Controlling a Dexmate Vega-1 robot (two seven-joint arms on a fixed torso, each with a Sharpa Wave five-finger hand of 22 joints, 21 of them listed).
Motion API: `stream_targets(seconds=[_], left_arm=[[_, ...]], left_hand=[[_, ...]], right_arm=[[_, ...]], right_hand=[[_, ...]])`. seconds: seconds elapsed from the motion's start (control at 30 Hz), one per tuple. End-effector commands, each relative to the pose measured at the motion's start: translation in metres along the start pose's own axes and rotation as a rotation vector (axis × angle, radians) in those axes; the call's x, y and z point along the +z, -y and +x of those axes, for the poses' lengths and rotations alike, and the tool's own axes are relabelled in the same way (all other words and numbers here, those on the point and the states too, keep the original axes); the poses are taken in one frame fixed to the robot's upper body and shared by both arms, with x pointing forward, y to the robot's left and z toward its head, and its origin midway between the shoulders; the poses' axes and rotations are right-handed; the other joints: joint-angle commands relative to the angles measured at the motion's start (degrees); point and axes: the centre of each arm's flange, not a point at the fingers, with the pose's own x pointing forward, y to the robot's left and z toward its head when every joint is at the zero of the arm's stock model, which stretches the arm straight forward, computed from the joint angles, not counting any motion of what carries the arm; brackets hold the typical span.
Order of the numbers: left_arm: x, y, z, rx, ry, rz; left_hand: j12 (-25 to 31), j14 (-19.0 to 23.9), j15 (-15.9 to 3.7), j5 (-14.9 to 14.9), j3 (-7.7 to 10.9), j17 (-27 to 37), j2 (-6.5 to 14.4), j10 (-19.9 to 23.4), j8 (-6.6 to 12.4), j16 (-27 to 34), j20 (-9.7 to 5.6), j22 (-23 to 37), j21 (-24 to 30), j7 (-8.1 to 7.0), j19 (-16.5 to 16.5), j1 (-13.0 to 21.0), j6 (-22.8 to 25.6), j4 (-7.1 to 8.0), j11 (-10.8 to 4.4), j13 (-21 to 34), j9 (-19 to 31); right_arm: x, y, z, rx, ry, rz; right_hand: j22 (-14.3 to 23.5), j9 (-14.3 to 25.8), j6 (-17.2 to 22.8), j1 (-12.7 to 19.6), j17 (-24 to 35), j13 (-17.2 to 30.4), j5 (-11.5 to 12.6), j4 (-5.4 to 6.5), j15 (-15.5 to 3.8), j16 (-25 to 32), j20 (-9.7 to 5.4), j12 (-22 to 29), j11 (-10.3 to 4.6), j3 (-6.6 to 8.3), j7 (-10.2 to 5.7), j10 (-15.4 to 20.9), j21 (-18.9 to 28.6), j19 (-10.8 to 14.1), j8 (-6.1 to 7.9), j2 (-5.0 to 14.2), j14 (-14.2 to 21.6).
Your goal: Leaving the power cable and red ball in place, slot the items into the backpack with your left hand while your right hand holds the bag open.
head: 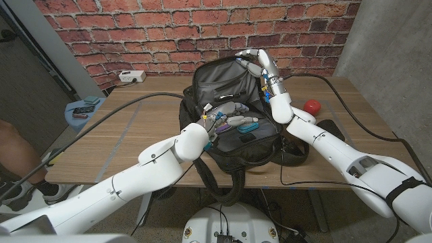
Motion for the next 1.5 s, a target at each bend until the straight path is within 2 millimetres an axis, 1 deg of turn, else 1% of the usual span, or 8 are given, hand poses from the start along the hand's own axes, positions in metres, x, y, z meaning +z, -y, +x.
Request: stream_targets(seconds=[0.03, 0.17, 0.27, 0.37, 0.47, 0.97, 1.07, 1.5], left_arm=[[-0.001, -0.008, -0.005, -0.065, 0.027, -0.092], [-0.004, -0.011, -0.006, -0.094, 0.038, -0.138], [-0.005, -0.012, -0.008, -0.122, 0.052, -0.174], [-0.008, -0.015, -0.009, -0.159, 0.058, -0.239], [-0.009, -0.017, -0.010, -0.172, 0.062, -0.255], [-0.020, -0.029, -0.017, -0.283, 0.082, -0.441], [-0.027, -0.031, -0.018, -0.313, 0.079, -0.528], [-0.047, -0.039, -0.025, -0.363, 0.074, -0.686]], left_hand=[[0.3, 0.4, -0.02, 0.5, 0.53, 0.2, 0.3, 0.3, 0.32, 0.4, -0.16, 0.2, -0.1, 0.16, 0.4, -0.3, 0.8, 0.10, 0.02, 0.2, 0.1], [0.7, 1.5, -0.50, 0.5, 0.69, 0.3, 0.5, 1.5, 0.59, 0.6, -0.47, 0.3, 0.0, 0.31, 0.9, -0.5, 2.0, 0.08, 0.34, 0.3, 0.1], [0.8, 1.7, -0.44, 0.5, 0.89, 0.3, 0.8, 2.0, 0.66, 0.6, -0.51, 0.3, 0.1, 0.37, 1.2, -0.4, 2.5, 0.08, 0.04, 0.3, 0.1], [0.8, 1.8, -0.50, 0.6, 1.14, 0.4, 1.3, 2.1, 0.57, 0.6, -0.59, 0.3, 0.1, 0.51, 1.3, -0.4, 2.5, 0.11, 0.42, 0.4, 0.2], [0.8, 1.8, -0.38, 0.6, 1.35, 0.4, 1.6, 2.1, 0.55, 0.6, -0.58, 0.3, 0.0, 0.63, 1.3, -0.3, 2.7, 0.11, 0.55, 0.4, 0.2], [0.8, 2.0, -0.23, 0.7, 1.65, 0.5, 2.0, 2.3, 0.36, 0.5, -0.60, 0.3, -0.1, 1.02, 1.3, -0.6, 3.0, 0.11, 0.73, 0.5, 0.2], [0.7, 2.0, -0.14, 0.7, 1.70, 0.5, 2.1, 2.3, 0.31, 0.4, -0.60, 0.3, -0.2, 1.08, 1.2, -0.6, 3.0, 0.10, 0.80, 0.6, 0.2], [0.6, 1.9, 0.18, 0.7, 2.02, 0.6, 2.4, 2.3, 0.14, 0.2, -0.33, 0.3, -0.3, 1.34, 1.1, -0.6, 3.1, -0.03, 1.15, 0.7, 0.2]], right_arm=[[0.001, 0.001, -0.001, -0.005, -0.003, -0.004], [0.002, 0.001, -0.002, -0.003, -0.003, -0.008], [0.002, 0.002, -0.002, -0.005, -0.006, -0.010], [0.002, 0.002, -0.002, -0.007, -0.011, -0.013], [0.002, 0.002, -0.002, -0.010, -0.016, -0.014], [-0.004, 0.002, -0.001, -0.007, -0.032, -0.021], [-0.007, 0.001, -0.001, -0.006, -0.042, -0.025], [-0.010, 0.006, -0.003, 0.010, -0.059, -0.041]], right_hand=[[0.1, 0.3, 0.5, 0.0, 0.3, 0.0, 0.3, 0.12, -6.56, -0.2, -4.38, -0.2, 0.13, -0.16, 0.13, 0.5, 0.1, -0.4, 0.13, 0.63, 0.5], [0.1, 0.3, 0.5, 0.0, 0.4, 0.1, 0.3, 0.12, -6.57, -0.2, -4.38, -0.2, 0.22, -0.15, 0.14, 0.4, 0.0, -0.5, 0.11, 0.65, 0.5], [0.1, 0.3, 0.5, 0.0, 0.3, 0.1, 0.3, 0.11, -6.60, -0.2, -4.40, -0.2, 0.16, -0.15, 0.12, 0.4, 0.1, -0.5, 0.10, 0.65, 0.5], [0.1, 0.3, 0.4, 0.0, 0.4, 0.1, 0.3, 0.10, -6.62, -0.2, -4.39, -0.3, 0.20, -0.15, 0.13, 0.4, 0.1, -0.5, 0.08, 0.65, 0.5], [0.1, 0.3, 0.4, 0.0, 0.4, 0.0, 0.3, 0.11, -6.55, -0.2, -4.40, -0.3, 0.29, -0.15, 0.14, 0.4, 0.0, -0.5, 0.06, 0.65, 0.5], [0.1, 0.3, 0.4, 0.1, 0.4, 0.1, 0.3, 0.07, -6.61, -0.2, -4.41, -0.4, 0.13, -0.16, 0.20, 0.5, 0.1, -0.5, -0.01, 0.61, 0.5], [0.1, 0.3, 0.4, 0.1, 0.4, 0.1, 0.3, 0.10, -6.61, -0.3, -4.40, -0.4, 0.08, -0.15, 0.17, 0.4, 0.1, -0.5, -0.04, 0.65, 0.5], [0.1, 0.3, 0.5, 0.1, 0.4, 0.1, 0.3, 0.10, -6.59, -0.3, -4.40, -0.4, 0.12, -0.16, 0.14, 0.4, 0.0, -0.6, -0.07, 0.63, 0.4]])
